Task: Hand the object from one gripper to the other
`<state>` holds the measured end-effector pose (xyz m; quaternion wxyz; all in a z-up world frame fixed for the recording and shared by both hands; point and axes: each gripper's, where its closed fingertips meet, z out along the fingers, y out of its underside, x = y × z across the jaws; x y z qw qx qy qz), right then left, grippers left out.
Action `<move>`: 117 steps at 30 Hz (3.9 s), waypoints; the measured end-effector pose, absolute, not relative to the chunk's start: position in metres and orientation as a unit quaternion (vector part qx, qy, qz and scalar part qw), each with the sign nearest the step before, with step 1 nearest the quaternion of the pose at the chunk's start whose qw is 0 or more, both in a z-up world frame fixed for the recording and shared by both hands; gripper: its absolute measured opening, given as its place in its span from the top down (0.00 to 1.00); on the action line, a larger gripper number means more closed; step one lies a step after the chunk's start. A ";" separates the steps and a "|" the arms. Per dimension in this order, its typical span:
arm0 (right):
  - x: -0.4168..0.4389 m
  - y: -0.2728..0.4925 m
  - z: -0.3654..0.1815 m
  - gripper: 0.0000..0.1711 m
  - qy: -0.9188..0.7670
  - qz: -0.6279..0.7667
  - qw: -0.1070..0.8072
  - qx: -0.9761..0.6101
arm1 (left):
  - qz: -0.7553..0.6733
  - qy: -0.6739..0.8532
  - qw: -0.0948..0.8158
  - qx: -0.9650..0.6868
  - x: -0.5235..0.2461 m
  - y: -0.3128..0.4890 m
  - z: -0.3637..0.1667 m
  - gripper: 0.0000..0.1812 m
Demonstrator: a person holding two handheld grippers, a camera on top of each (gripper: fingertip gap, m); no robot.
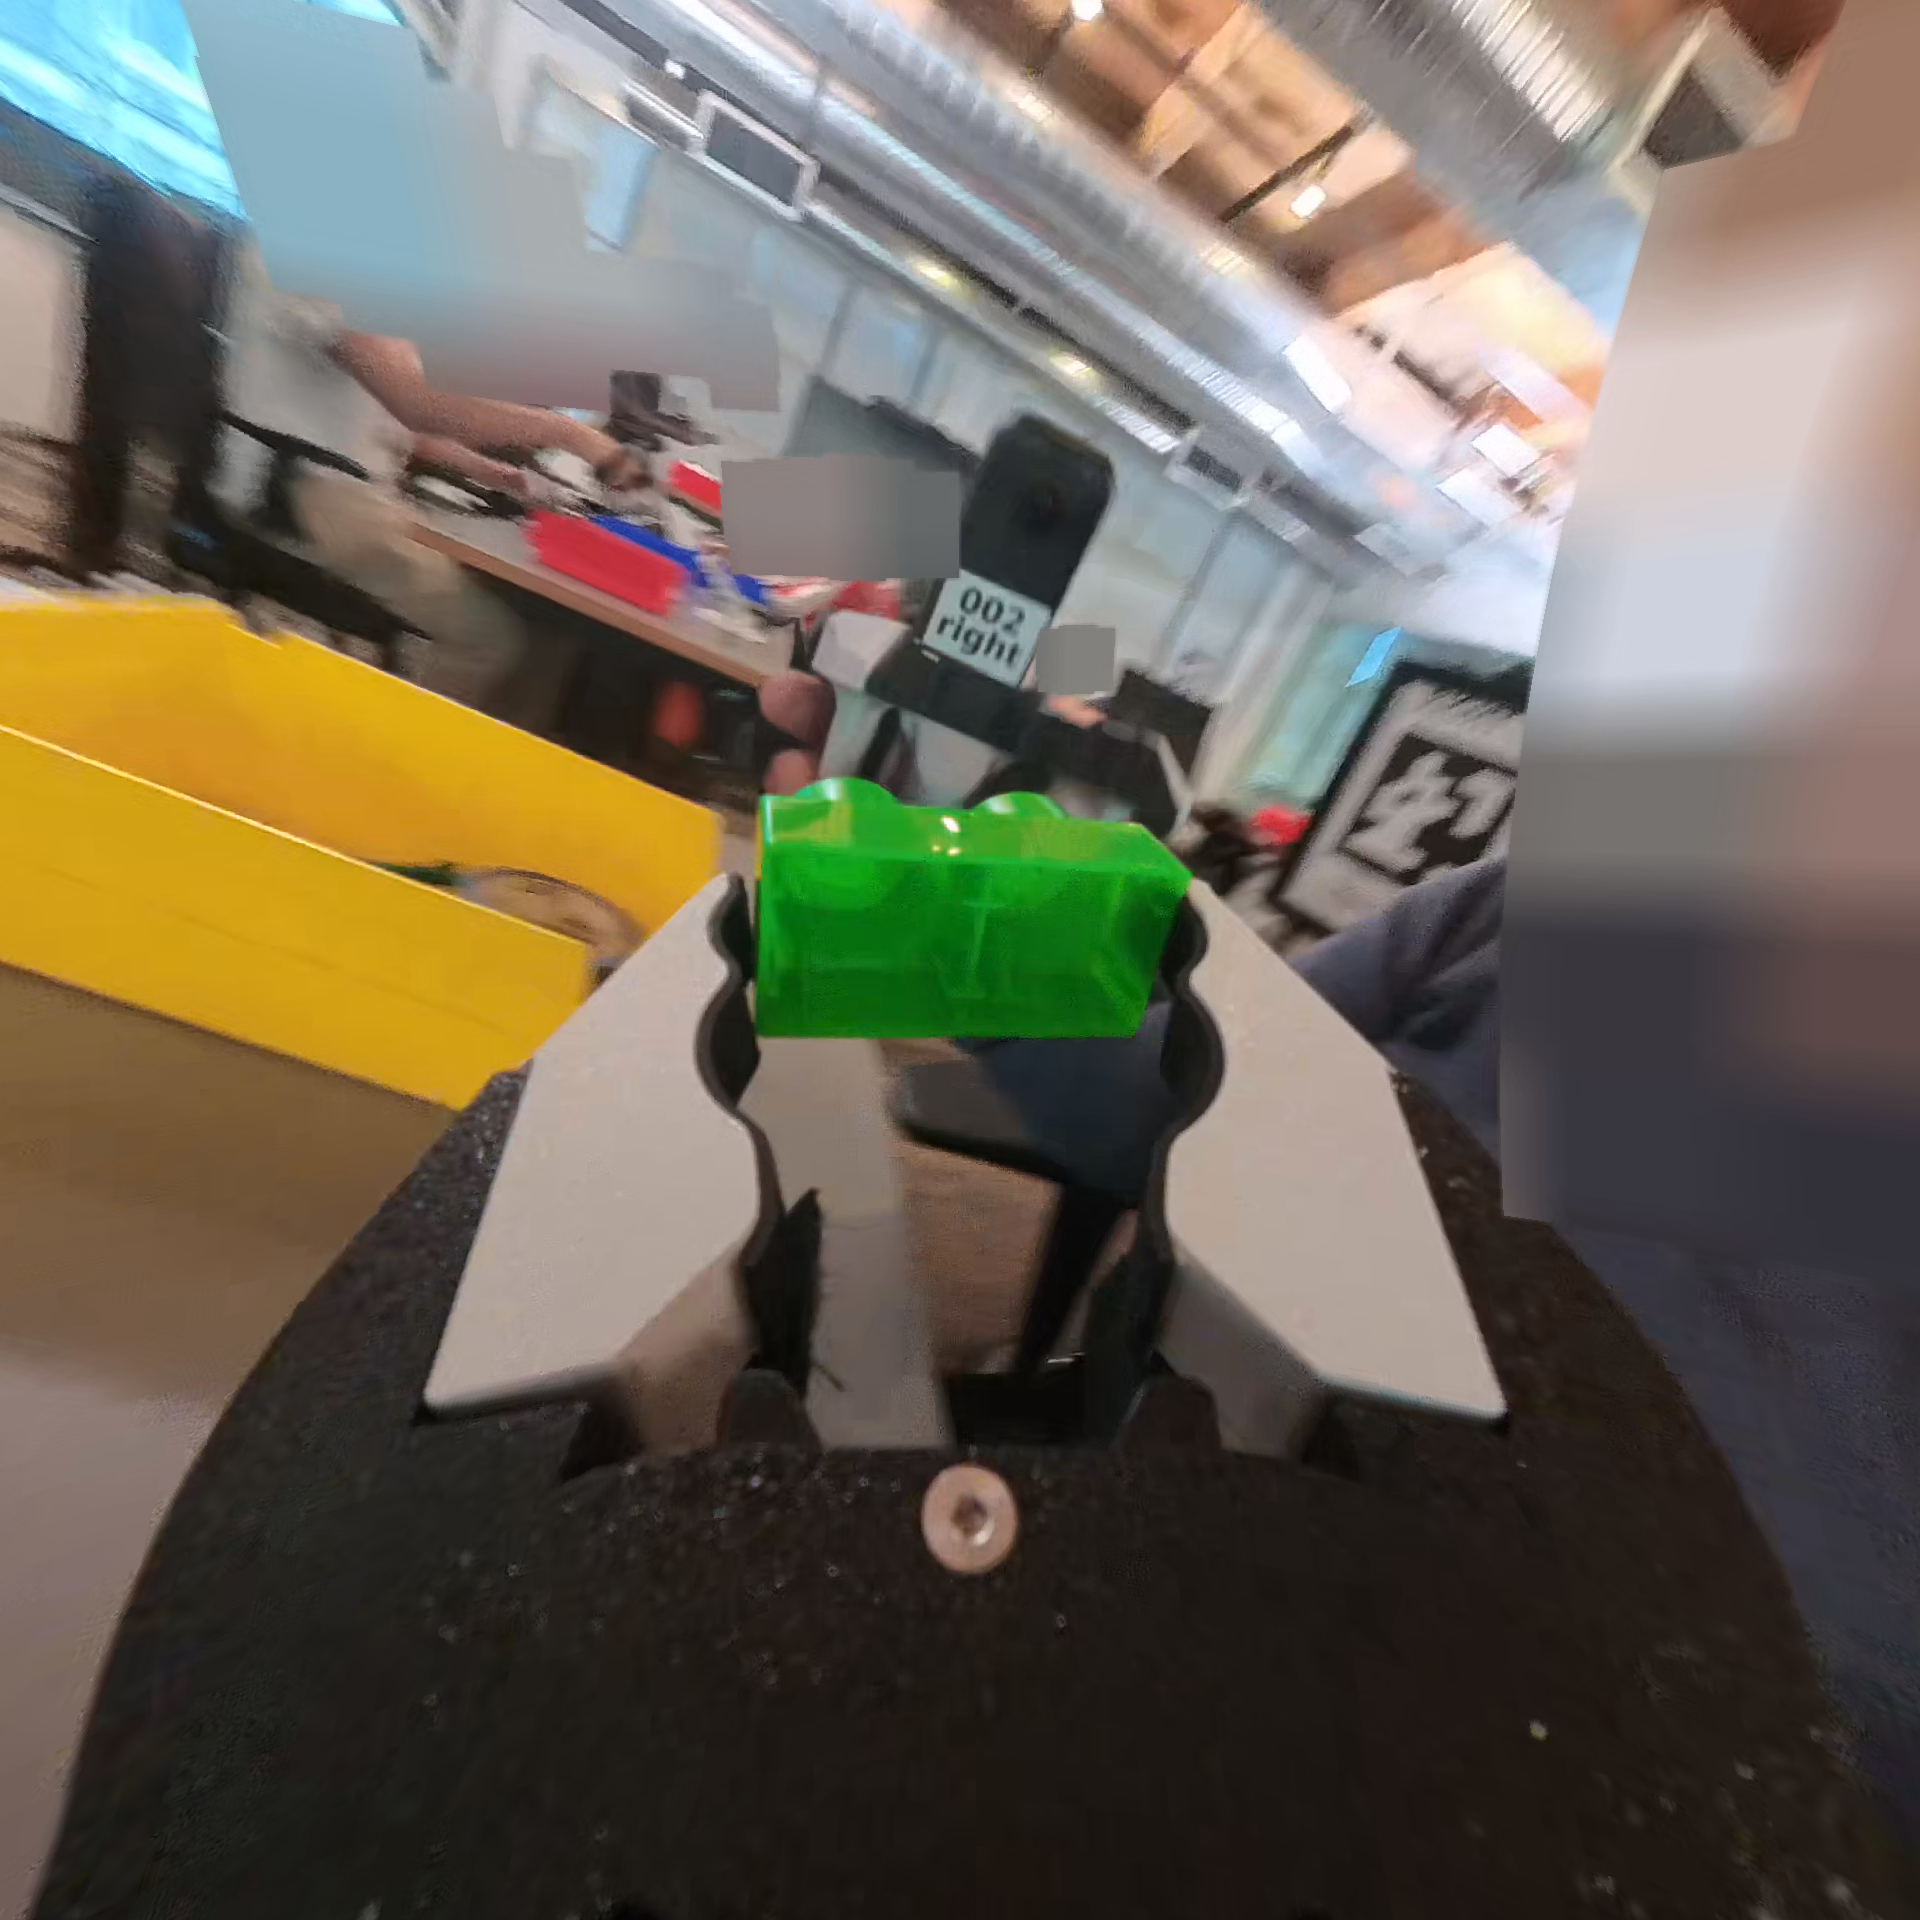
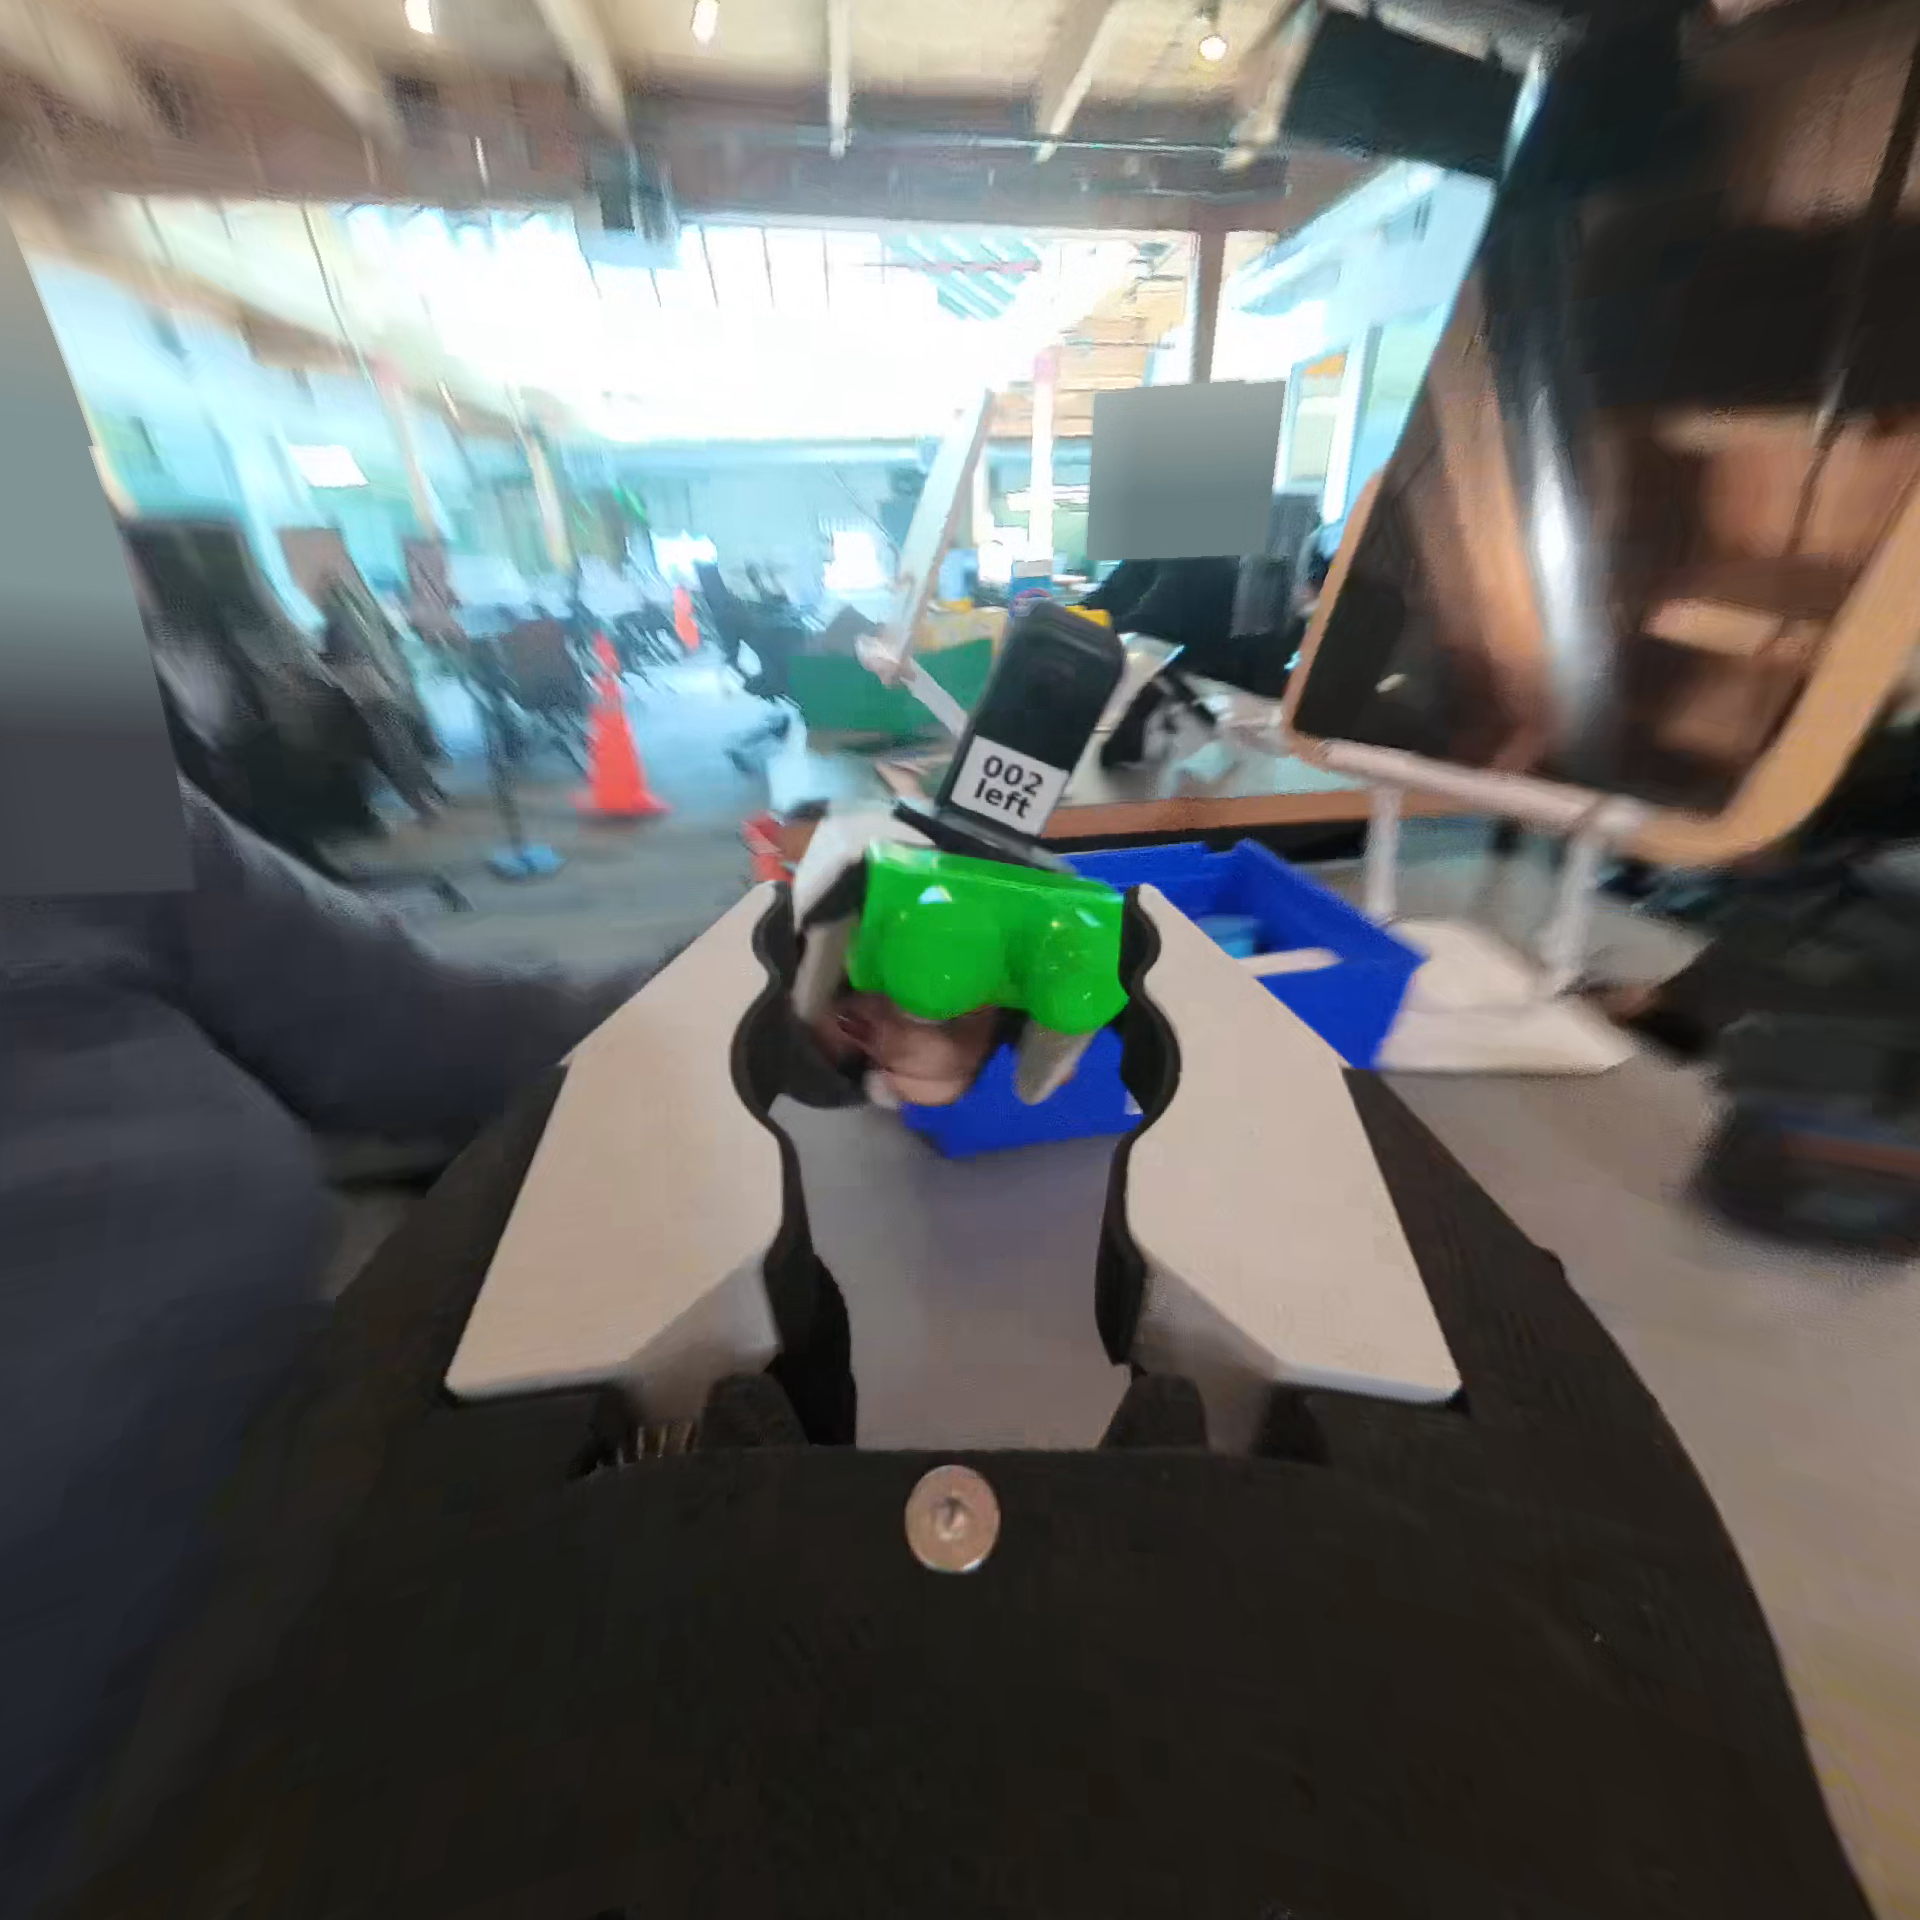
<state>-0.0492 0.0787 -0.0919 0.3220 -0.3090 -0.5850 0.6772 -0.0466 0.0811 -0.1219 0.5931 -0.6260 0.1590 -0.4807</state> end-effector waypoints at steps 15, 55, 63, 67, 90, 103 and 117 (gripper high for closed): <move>-0.083 0.063 -0.129 0.57 -0.399 0.782 -0.100 -0.467 | 0.163 0.277 0.746 -0.583 -0.083 0.095 -0.120 0.57; -0.053 0.083 -0.143 0.53 -0.525 0.703 -0.010 -0.479 | 0.001 0.403 0.701 -0.589 -0.060 0.076 -0.142 0.81; -0.057 0.075 -0.144 0.72 -0.484 0.747 -0.093 -0.446 | 0.131 0.449 0.685 -0.558 -0.061 0.081 -0.149 0.80; -0.058 0.079 -0.145 0.72 -0.509 0.739 -0.037 -0.439 | 0.081 0.412 0.689 -0.591 -0.062 0.086 -0.151 0.78; -0.049 0.080 -0.139 0.68 -0.653 0.636 0.267 -0.312 | -0.208 0.327 0.681 -0.622 -0.042 0.076 -0.138 0.77; -0.055 0.077 -0.142 0.66 -0.510 0.740 -0.050 -0.436 | 0.125 0.464 0.679 -0.555 -0.044 0.073 -0.141 0.78; -0.077 0.106 -0.152 0.78 -0.654 0.540 0.335 -0.411 | -0.041 0.349 0.652 -0.672 -0.069 0.088 -0.156 0.66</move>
